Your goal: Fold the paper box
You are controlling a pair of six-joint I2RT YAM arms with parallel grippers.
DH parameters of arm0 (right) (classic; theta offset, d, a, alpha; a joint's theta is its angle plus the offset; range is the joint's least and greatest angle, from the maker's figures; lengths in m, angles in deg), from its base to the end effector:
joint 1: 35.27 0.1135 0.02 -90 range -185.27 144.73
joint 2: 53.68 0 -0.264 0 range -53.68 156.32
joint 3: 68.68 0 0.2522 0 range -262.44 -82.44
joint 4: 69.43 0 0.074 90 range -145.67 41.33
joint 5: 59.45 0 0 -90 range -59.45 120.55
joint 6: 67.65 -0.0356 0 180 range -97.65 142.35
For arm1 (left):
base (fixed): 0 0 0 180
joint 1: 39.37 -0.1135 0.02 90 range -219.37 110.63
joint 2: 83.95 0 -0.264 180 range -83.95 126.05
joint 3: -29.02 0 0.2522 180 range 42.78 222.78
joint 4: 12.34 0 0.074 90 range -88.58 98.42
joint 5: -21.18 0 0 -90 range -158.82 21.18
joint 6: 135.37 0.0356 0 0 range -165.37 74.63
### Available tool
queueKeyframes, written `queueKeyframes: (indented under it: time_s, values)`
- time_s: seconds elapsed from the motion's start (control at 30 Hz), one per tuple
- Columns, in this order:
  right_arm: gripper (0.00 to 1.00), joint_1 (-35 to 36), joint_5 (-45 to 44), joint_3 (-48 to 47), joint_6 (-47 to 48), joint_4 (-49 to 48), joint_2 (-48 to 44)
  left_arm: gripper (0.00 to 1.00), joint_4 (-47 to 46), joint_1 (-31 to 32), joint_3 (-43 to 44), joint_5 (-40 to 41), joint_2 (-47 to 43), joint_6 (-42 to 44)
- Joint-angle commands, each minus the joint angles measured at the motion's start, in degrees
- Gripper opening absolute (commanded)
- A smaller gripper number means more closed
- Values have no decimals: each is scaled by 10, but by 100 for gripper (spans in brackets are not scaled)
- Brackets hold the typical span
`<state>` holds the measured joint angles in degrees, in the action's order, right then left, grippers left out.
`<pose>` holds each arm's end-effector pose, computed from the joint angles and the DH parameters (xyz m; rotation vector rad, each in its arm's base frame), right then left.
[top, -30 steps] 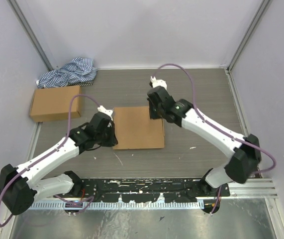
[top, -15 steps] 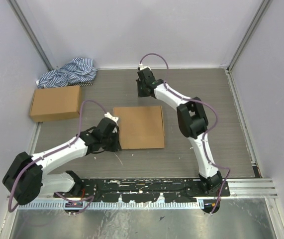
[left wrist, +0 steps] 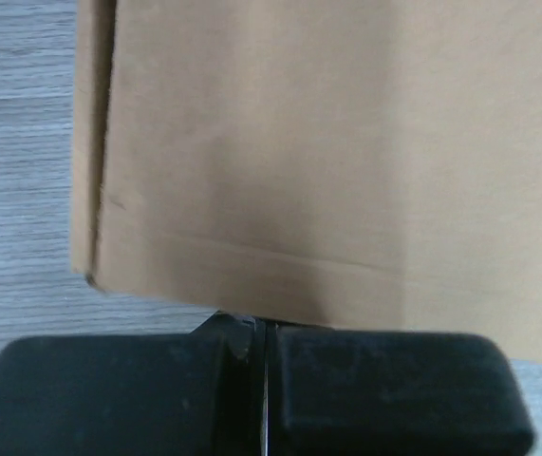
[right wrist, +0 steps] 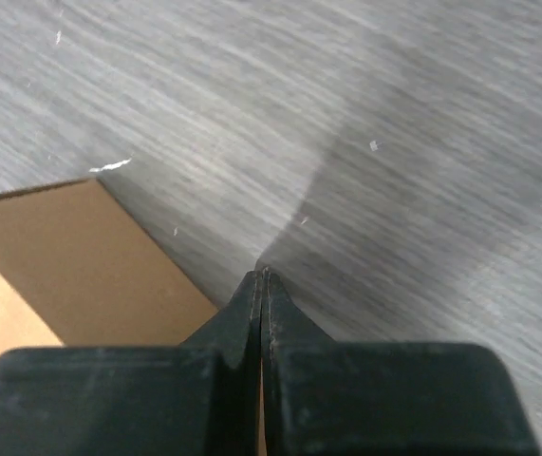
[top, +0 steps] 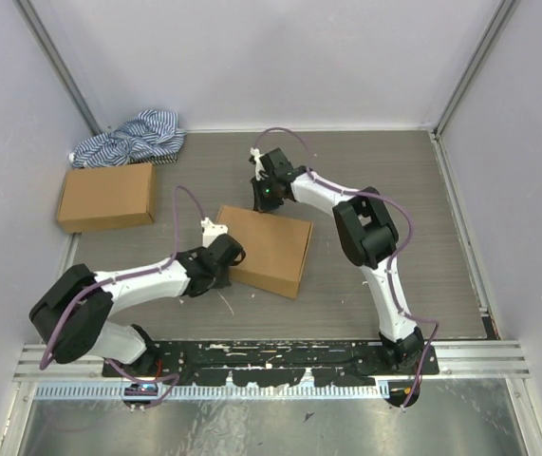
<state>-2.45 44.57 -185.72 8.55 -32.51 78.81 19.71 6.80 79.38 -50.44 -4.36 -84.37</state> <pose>0.4220 0.2824 0.1550 -0.5288 2.5073 0.6343 0.1772 -0.1684 0.1555 0.0542 2.5594 -0.1384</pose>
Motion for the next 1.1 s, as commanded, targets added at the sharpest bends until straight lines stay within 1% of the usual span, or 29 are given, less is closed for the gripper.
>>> queueKeyframes:
  time_s: [0.0,0.13,0.23,0.33,0.4,0.47,0.6,0.7,0.8,0.9,1.0,1.07]
  values:
    - [1,74,87,53,32,32,-52,0,-61,39,33,155,24,-72]
    - [1,118,89,95,38,18,-74,0,-98,63,39,206,68,-103]
    - [1,124,92,112,30,15,-81,0,-105,83,40,247,86,-126]
    - [1,117,31,119,17,23,-89,0,-59,114,47,273,62,-140]
    - [1,95,22,123,3,17,-98,4,-29,132,48,270,26,-142]
    - [1,72,17,126,-10,8,-109,10,-18,149,40,252,-20,-136]
    - [1,36,14,113,-11,1,-131,20,-74,167,-1,146,-124,-102]
    - [1,18,13,77,0,27,-125,21,-97,175,-25,76,-155,-97]
    - [1,8,11,51,4,45,-110,23,-75,183,-27,33,-153,-103]
    - [1,5,-21,46,-4,55,-104,24,-65,195,-24,28,-138,-107]
    - [1,-14,-71,102,-46,31,-141,23,-78,207,-6,3,-103,-96]
    - [1,-48,-66,169,-80,-4,-179,22,-87,229,24,2,-65,-87]
